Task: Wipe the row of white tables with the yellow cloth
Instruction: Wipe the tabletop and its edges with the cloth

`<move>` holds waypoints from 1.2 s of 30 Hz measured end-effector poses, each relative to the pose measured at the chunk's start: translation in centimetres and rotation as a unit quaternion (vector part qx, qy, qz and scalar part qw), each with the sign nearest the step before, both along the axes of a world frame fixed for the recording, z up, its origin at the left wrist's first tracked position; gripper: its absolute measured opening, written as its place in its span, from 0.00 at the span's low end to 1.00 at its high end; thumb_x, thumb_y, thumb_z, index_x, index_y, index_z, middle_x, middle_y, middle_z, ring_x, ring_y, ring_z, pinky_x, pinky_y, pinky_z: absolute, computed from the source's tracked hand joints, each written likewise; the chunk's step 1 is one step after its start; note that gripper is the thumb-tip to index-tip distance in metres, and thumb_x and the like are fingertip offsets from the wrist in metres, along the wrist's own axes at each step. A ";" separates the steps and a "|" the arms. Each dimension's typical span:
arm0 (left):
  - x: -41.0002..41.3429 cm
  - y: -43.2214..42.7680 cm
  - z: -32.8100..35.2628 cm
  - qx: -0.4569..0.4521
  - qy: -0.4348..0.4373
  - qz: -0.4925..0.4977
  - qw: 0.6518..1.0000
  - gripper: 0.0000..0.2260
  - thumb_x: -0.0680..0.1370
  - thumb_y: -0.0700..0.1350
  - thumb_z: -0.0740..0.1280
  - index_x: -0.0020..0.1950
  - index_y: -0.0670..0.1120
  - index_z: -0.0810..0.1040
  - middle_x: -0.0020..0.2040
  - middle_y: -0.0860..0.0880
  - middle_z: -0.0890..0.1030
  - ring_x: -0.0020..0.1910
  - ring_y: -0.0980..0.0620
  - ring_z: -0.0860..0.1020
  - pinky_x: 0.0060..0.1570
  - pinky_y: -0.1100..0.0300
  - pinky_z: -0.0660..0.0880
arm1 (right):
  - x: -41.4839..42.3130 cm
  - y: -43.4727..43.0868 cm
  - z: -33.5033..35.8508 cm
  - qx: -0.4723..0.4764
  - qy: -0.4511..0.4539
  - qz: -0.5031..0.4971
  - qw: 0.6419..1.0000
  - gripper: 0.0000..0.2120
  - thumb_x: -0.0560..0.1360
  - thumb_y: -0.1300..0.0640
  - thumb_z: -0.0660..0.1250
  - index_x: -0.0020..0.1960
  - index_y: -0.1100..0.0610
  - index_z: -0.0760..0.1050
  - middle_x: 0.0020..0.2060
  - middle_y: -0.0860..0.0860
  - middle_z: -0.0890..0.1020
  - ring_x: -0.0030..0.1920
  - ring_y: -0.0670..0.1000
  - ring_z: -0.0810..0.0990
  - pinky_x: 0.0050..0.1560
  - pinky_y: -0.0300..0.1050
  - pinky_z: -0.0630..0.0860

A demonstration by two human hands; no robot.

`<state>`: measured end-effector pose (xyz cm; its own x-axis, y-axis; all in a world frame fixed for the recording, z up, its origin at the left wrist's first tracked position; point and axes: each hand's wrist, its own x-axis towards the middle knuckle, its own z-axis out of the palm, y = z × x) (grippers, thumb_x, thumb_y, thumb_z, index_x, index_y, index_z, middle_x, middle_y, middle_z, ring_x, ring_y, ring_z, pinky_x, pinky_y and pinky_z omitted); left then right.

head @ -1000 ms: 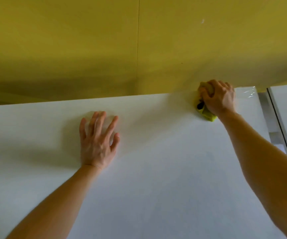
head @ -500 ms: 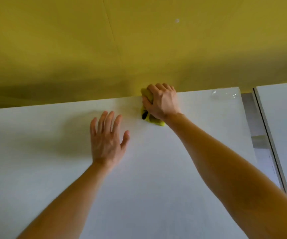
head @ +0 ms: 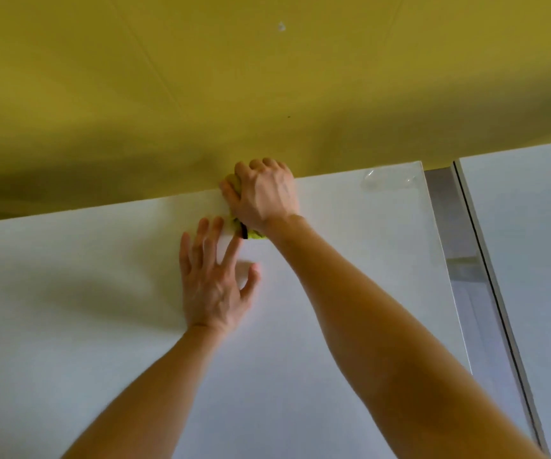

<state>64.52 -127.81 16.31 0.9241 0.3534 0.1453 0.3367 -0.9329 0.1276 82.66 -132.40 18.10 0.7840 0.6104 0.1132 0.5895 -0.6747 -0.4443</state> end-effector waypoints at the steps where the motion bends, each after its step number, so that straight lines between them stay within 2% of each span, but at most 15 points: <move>1: 0.0 0.0 -0.1 0.001 -0.003 -0.002 1.000 0.26 0.83 0.58 0.65 0.79 0.48 0.75 0.84 0.38 0.68 0.85 0.35 0.63 0.82 0.31 0.58 | 0.3 -0.4 -0.2 -0.001 0.008 0.017 1.000 0.19 0.80 0.40 0.65 0.46 0.55 0.81 0.41 0.56 0.84 0.46 0.62 0.82 0.50 0.54 0.74; 3: 0.0 0.1 -0.4 0.004 0.007 -0.001 1.000 0.27 0.84 0.59 0.64 0.81 0.49 0.74 0.84 0.39 0.67 0.85 0.36 0.62 0.82 0.32 0.57 | 2.4 -3.8 -0.8 -0.006 -0.013 0.023 1.000 0.18 0.80 0.39 0.64 0.47 0.53 0.81 0.41 0.54 0.84 0.47 0.62 0.83 0.49 0.53 0.75; 8: 0.0 -0.1 -0.5 -0.004 0.009 0.002 1.000 0.29 0.84 0.60 0.61 0.83 0.51 0.71 0.85 0.40 0.64 0.86 0.36 0.60 0.83 0.32 0.56 | 9.4 -17.1 -0.7 -0.070 -0.079 -0.122 0.987 0.19 0.81 0.41 0.62 0.44 0.55 0.79 0.40 0.56 0.84 0.44 0.64 0.82 0.49 0.55 0.76; 10: 0.0 0.0 -0.4 -0.008 -0.003 0.003 1.000 0.28 0.84 0.60 0.62 0.83 0.50 0.72 0.85 0.39 0.65 0.86 0.36 0.60 0.83 0.32 0.56 | 9.7 -17.9 -0.1 -0.107 -0.083 -0.168 0.976 0.19 0.81 0.43 0.60 0.43 0.56 0.78 0.40 0.57 0.84 0.44 0.63 0.81 0.51 0.55 0.73; 12: 0.0 -0.1 -0.3 -0.007 -0.004 0.004 1.000 0.28 0.84 0.59 0.62 0.83 0.50 0.72 0.84 0.39 0.66 0.86 0.36 0.61 0.82 0.32 0.57 | 8.1 -14.7 0.2 -0.116 -0.066 -0.192 0.972 0.17 0.79 0.46 0.61 0.42 0.57 0.78 0.40 0.58 0.84 0.45 0.64 0.81 0.50 0.55 0.72; 15: 0.2 -0.1 -0.3 -0.007 -0.013 0.004 1.000 0.28 0.83 0.57 0.64 0.82 0.49 0.73 0.84 0.38 0.67 0.85 0.35 0.62 0.82 0.31 0.58 | 3.9 -6.3 -0.5 -0.069 -0.036 -0.093 0.993 0.13 0.78 0.46 0.66 0.42 0.54 0.80 0.39 0.57 0.84 0.44 0.63 0.83 0.46 0.53 0.71; 17: 0.0 -0.1 -0.5 -0.006 -0.018 0.002 1.000 0.26 0.83 0.56 0.65 0.79 0.46 0.76 0.83 0.37 0.68 0.85 0.34 0.63 0.81 0.30 0.58 | 1.2 -1.5 -0.3 -0.058 -0.022 -0.024 0.998 0.14 0.79 0.44 0.66 0.45 0.54 0.81 0.41 0.56 0.85 0.46 0.61 0.83 0.46 0.52 0.71; 19: 0.1 -0.1 -0.5 -0.009 -0.019 0.000 1.000 0.26 0.83 0.57 0.65 0.77 0.45 0.77 0.83 0.37 0.67 0.85 0.34 0.63 0.82 0.31 0.57 | 0.6 -0.1 -0.3 -0.062 -0.007 0.015 0.998 0.17 0.81 0.42 0.65 0.48 0.54 0.82 0.43 0.54 0.85 0.48 0.61 0.83 0.48 0.52 0.71; 21: 0.1 0.0 -0.4 -0.010 -0.013 0.003 1.000 0.26 0.84 0.58 0.63 0.79 0.47 0.76 0.84 0.38 0.67 0.85 0.35 0.62 0.82 0.31 0.57 | 2.1 -2.2 -0.6 -0.039 -0.009 0.023 0.999 0.18 0.81 0.40 0.65 0.47 0.54 0.81 0.41 0.55 0.84 0.47 0.61 0.83 0.48 0.52 0.73; 24: 0.0 -0.1 -0.3 -0.013 -0.014 -0.001 1.000 0.27 0.84 0.59 0.62 0.82 0.49 0.73 0.84 0.38 0.66 0.85 0.35 0.61 0.82 0.31 0.57 | 6.6 -10.5 -1.1 -0.058 -0.044 -0.070 0.995 0.19 0.80 0.39 0.64 0.41 0.54 0.79 0.39 0.56 0.84 0.43 0.64 0.83 0.46 0.54 0.77; 28: 0.0 0.0 -0.3 -0.019 -0.015 0.001 1.000 0.28 0.84 0.58 0.63 0.82 0.49 0.73 0.84 0.39 0.65 0.86 0.35 0.61 0.83 0.32 0.56 | 11.5 -21.2 -0.3 -0.080 -0.028 -0.233 0.969 0.22 0.81 0.38 0.60 0.45 0.56 0.77 0.47 0.58 0.85 0.51 0.65 0.80 0.49 0.55 0.76; 32: 0.1 0.0 -0.3 -0.019 -0.016 0.000 1.000 0.28 0.84 0.58 0.62 0.82 0.49 0.74 0.84 0.38 0.66 0.86 0.35 0.61 0.82 0.32 0.56 | 11.0 -19.8 -1.5 -0.037 -0.002 -0.374 0.927 0.22 0.81 0.38 0.59 0.51 0.56 0.79 0.50 0.57 0.85 0.54 0.63 0.80 0.51 0.53 0.74; 36: 0.0 0.0 -0.5 -0.015 -0.022 -0.004 1.000 0.28 0.84 0.58 0.62 0.81 0.48 0.74 0.84 0.38 0.66 0.86 0.35 0.61 0.82 0.32 0.56 | 9.2 -19.0 -1.6 -0.005 0.005 -0.432 0.902 0.24 0.83 0.36 0.59 0.59 0.57 0.78 0.55 0.58 0.84 0.59 0.63 0.79 0.54 0.55 0.73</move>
<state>64.53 -127.85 15.83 0.9195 0.3516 0.1757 0.3234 -0.9308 0.1704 91.89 -151.44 16.47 0.9683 -0.2284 0.1016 -0.1626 -0.8840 -0.4382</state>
